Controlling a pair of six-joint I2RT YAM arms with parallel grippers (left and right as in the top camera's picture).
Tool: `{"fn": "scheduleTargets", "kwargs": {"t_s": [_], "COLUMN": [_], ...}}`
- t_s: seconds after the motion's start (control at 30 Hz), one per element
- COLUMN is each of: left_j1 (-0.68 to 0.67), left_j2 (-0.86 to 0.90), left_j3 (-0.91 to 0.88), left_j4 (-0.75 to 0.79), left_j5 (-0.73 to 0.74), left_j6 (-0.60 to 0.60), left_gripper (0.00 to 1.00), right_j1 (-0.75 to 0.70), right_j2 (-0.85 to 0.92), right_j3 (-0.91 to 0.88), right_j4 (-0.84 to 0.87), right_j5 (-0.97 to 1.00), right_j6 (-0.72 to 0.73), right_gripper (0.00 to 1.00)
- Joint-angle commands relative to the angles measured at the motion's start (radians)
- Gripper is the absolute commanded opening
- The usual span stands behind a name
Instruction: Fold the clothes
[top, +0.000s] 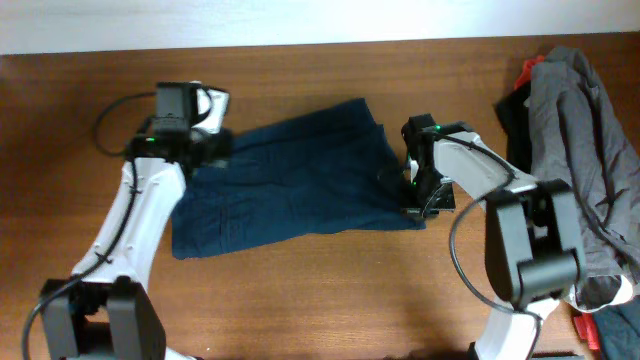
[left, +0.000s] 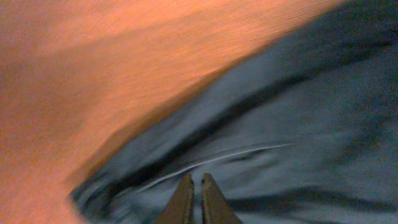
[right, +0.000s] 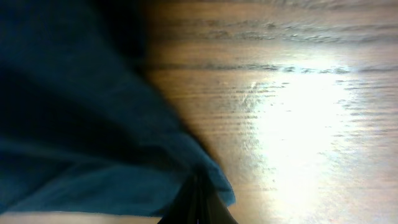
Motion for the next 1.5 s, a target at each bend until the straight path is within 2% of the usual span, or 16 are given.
{"fn": "scheduleTargets", "kwargs": {"t_s": [0.0, 0.07, 0.1, 0.17, 0.27, 0.33, 0.37, 0.4, 0.43, 0.47, 0.53, 0.57, 0.7, 0.83, 1.47], "left_j1": [-0.061, -0.069, -0.07, -0.07, -0.068, -0.066, -0.064, -0.063, -0.063, -0.063, -0.063, -0.063, -0.063, -0.063, -0.063], "left_j2": [0.04, 0.068, 0.08, 0.086, 0.05, 0.004, -0.027, -0.061, -0.094, -0.132, -0.204, -0.238, -0.328, -0.369, -0.372], "left_j3": [-0.008, -0.008, -0.008, -0.006, 0.026, 0.068, 0.092, 0.115, 0.13, 0.142, 0.146, 0.146, 0.146, 0.146, 0.146], "left_j4": [-0.01, -0.006, -0.005, -0.009, -0.075, -0.146, -0.188, -0.231, -0.266, -0.298, -0.344, -0.368, -0.443, -0.452, -0.452], "left_j5": [0.088, 0.089, 0.089, 0.09, 0.088, 0.074, 0.047, 0.01, -0.024, -0.063, -0.111, -0.122, -0.121, -0.121, -0.121], "left_j6": [0.066, 0.058, 0.033, -0.026, -0.04, -0.04, -0.04, -0.04, -0.04, -0.04, -0.04, -0.04, -0.04, -0.04, -0.04], "left_gripper": [0.08, 0.11, 0.14, 0.15, 0.19, 0.22, 0.27, 0.4, 0.61, 0.99, 0.99, 0.99, 0.99, 0.99, 0.99], "right_j1": [-0.001, -0.001, -0.001, -0.001, 0.0, 0.0, 0.0, 0.0, -0.001, -0.001, -0.001, -0.001, 0.0, 0.0, 0.0], "right_j2": [-0.114, -0.127, -0.129, -0.134, -0.181, -0.239, -0.282, -0.321, -0.363, -0.409, -0.474, -0.508, -0.578, -0.588, -0.573], "right_j3": [-0.001, 0.0, 0.0, 0.006, 0.043, 0.068, 0.079, 0.084, 0.087, 0.087, 0.087, 0.087, 0.087, 0.087, 0.087], "right_j4": [0.055, 0.121, 0.166, 0.235, 0.251, 0.256, 0.263, 0.274, 0.286, 0.298, 0.311, 0.315, 0.313, 0.309, 0.306], "right_j5": [-0.101, -0.145, -0.153, -0.187, -0.255, -0.245, -0.237, -0.222, -0.204, -0.185, -0.172, -0.171, -0.171, -0.171, -0.171], "right_j6": [-0.119, -0.143, -0.143, -0.161, -0.22, -0.257, -0.272, -0.277, -0.277, -0.277, -0.277, -0.277, -0.277, -0.277, -0.277], "right_gripper": [0.04, 0.04, 0.04, 0.06, 0.25, 0.26, 0.28, 0.32, 0.38, 0.45, 0.77, 0.99, 0.99, 0.99, 0.99]}}
